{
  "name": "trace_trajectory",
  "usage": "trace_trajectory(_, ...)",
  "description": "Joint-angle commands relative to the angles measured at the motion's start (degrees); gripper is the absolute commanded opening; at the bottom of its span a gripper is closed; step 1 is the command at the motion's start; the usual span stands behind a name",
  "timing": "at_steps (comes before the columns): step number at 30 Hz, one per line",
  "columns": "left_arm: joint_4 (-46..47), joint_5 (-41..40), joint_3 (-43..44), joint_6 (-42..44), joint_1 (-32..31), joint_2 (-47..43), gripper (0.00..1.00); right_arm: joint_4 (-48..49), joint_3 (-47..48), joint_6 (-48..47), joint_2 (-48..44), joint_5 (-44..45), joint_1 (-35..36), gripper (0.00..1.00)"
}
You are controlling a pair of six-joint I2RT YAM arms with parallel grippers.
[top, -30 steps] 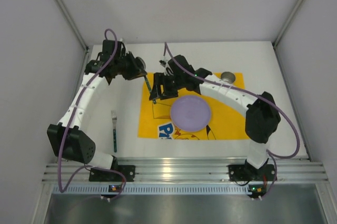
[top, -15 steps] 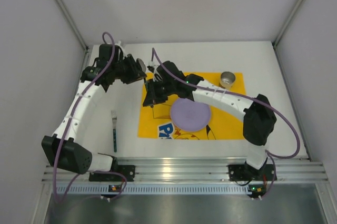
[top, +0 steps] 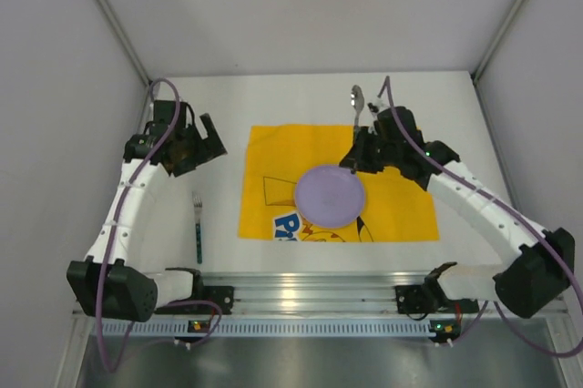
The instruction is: Set the dinner table for one person
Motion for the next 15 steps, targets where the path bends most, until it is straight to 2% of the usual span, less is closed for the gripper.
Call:
trace_trajectory(1,-1.67,-1.71,-2.79,3.87,4.03,-2.36,0.98,-4.88,-4.29,-2.21,-8.18,2.00,-4.67,0.00)
trace_trajectory(4,-1.06,-2.75,-4.98,4.66,4.74,-3.24,0.98,-7.00,-8.42,-2.30,-12.23,2.44,-8.37,0.00)
trace_trajectory(9,-1.67,-5.57,-7.62,3.44,5.01,-2.27,0.98,-8.41,-15.79,-0.46,-14.97,4.19,-10.23,0.00)
trace_trajectory(15,-2.20,-2.58,-11.22,2.38,6.33,-0.42,0.98,-8.50,-24.42,0.95,-14.63,5.61,-13.64,0.00)
